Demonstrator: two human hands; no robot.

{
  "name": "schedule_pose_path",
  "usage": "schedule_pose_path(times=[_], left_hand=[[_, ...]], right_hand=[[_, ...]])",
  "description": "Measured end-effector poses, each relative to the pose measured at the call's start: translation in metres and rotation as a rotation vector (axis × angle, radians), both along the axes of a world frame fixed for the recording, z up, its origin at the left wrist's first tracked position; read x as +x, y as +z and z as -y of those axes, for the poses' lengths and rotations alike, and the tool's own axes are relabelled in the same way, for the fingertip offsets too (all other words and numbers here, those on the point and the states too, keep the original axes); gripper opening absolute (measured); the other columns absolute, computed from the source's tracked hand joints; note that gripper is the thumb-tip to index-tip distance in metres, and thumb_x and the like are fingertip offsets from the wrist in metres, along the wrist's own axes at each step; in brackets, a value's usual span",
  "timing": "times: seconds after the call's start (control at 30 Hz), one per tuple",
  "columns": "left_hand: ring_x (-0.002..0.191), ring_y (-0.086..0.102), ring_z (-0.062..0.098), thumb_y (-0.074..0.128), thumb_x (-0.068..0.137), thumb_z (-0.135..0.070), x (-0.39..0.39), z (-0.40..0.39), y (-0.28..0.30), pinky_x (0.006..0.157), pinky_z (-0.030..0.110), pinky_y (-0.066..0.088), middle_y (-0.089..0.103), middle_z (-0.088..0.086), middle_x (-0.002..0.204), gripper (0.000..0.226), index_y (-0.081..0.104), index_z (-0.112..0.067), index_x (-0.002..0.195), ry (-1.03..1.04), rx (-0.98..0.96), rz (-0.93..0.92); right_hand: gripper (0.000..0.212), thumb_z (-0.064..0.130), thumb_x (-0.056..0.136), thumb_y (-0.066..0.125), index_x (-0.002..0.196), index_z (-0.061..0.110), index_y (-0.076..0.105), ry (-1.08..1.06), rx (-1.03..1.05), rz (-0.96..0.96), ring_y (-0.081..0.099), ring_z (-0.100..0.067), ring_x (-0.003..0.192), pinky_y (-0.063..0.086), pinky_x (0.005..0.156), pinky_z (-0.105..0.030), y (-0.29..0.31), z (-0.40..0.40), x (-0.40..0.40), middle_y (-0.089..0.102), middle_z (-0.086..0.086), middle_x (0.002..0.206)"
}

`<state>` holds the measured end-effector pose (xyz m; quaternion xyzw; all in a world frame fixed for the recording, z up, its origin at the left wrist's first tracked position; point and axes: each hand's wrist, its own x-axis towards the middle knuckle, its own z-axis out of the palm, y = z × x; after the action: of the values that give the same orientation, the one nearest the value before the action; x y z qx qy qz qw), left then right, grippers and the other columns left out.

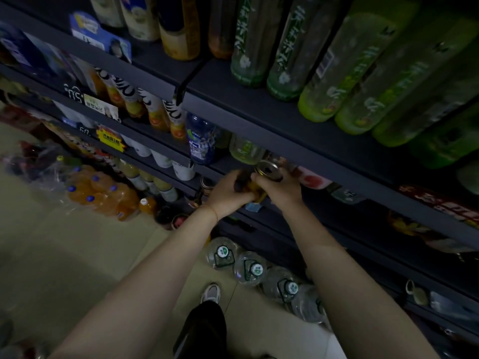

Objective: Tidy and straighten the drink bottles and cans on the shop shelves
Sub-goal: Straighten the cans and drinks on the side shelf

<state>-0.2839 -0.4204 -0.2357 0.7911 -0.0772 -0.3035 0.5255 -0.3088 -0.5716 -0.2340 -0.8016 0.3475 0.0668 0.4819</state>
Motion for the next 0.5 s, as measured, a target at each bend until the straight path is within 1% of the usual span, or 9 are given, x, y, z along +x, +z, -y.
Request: schedule_pose_path(times=[0.07,0.1,0.17,0.23,0.3,0.33,0.4,0.43,0.5], left_hand=[[0.099,0.061,0.009,0.076,0.077,-0.033,-0.012,0.002,0.003,0.089,0.030,0.052,0.064,-0.010,0.107,0.046,0.053,-0.031,0.117,-0.045,0.015,-0.009],[0.099,0.062,0.011,0.076,0.076,-0.034,-0.020,0.003,0.005,0.088,0.031,0.053,0.066,-0.010,0.105,0.043,0.055,-0.032,0.113,-0.050,0.010,-0.022],[0.096,0.064,0.013,0.076,0.081,-0.031,-0.039,0.003,0.013,0.081,0.027,0.052,0.067,-0.011,0.099,0.030,0.057,-0.036,0.103,-0.016,-0.021,-0.042],[0.095,0.064,0.013,0.075,0.085,-0.032,-0.062,0.003,0.029,0.081,0.027,0.051,0.066,-0.010,0.099,0.024,0.055,-0.037,0.097,0.046,-0.058,-0.047],[0.095,0.062,0.010,0.077,0.083,-0.036,-0.089,0.006,0.049,0.083,0.027,0.051,0.064,-0.009,0.103,0.031,0.053,-0.035,0.103,0.108,-0.083,-0.021],[0.094,0.062,0.008,0.079,0.080,-0.037,-0.104,0.009,0.061,0.082,0.027,0.051,0.064,-0.007,0.105,0.040,0.053,-0.032,0.110,0.141,-0.092,0.010],[0.095,0.062,0.009,0.081,0.068,-0.039,-0.134,0.022,0.090,0.082,0.026,0.052,0.065,-0.003,0.109,0.063,0.051,-0.025,0.121,0.215,-0.139,0.085],[0.097,0.063,0.009,0.080,0.066,-0.037,-0.148,0.030,0.106,0.083,0.026,0.053,0.065,-0.002,0.111,0.066,0.050,-0.024,0.123,0.243,-0.178,0.127],[0.102,0.062,0.009,0.077,0.075,-0.021,-0.174,0.049,0.143,0.081,0.023,0.051,0.063,-0.005,0.112,0.060,0.046,-0.026,0.127,0.250,-0.231,0.208]], right_hand=[[0.046,0.055,0.072,0.079,0.108,0.032,0.063,0.039,0.090,-0.013,0.064,-0.017,0.106,0.056,0.092,-0.040,0.008,-0.002,-0.014,0.066,0.005,0.114],[0.046,0.055,0.073,0.079,0.108,0.029,0.064,0.064,0.125,-0.018,0.065,-0.017,0.103,0.059,0.086,-0.040,0.013,-0.003,-0.022,0.067,0.003,0.114],[0.051,0.058,0.076,0.076,0.111,0.023,0.064,0.106,0.170,-0.013,0.066,-0.017,0.097,0.060,0.072,-0.035,0.026,-0.004,-0.040,0.067,0.000,0.112],[0.057,0.062,0.078,0.071,0.114,0.019,0.064,0.143,0.206,0.020,0.066,-0.014,0.093,0.061,0.070,-0.035,0.042,-0.003,-0.060,0.067,0.000,0.110],[0.061,0.068,0.079,0.066,0.117,0.020,0.064,0.200,0.246,0.069,0.067,-0.013,0.092,0.062,0.070,-0.036,0.062,0.002,-0.084,0.068,0.000,0.110],[0.060,0.067,0.081,0.064,0.118,0.021,0.064,0.231,0.269,0.100,0.068,-0.010,0.087,0.061,0.064,-0.031,0.074,0.004,-0.099,0.069,0.000,0.107],[0.049,0.059,0.086,0.066,0.119,0.022,0.064,0.298,0.289,0.189,0.066,-0.001,0.068,0.052,0.049,-0.019,0.105,0.014,-0.131,0.069,0.001,0.099],[0.044,0.053,0.087,0.069,0.119,0.024,0.063,0.322,0.293,0.235,0.067,-0.002,0.068,0.052,0.050,-0.019,0.121,0.020,-0.147,0.070,0.001,0.099],[0.041,0.044,0.084,0.076,0.119,0.028,0.061,0.332,0.306,0.338,0.070,-0.011,0.091,0.060,0.071,-0.029,0.156,0.034,-0.175,0.071,0.002,0.110]])
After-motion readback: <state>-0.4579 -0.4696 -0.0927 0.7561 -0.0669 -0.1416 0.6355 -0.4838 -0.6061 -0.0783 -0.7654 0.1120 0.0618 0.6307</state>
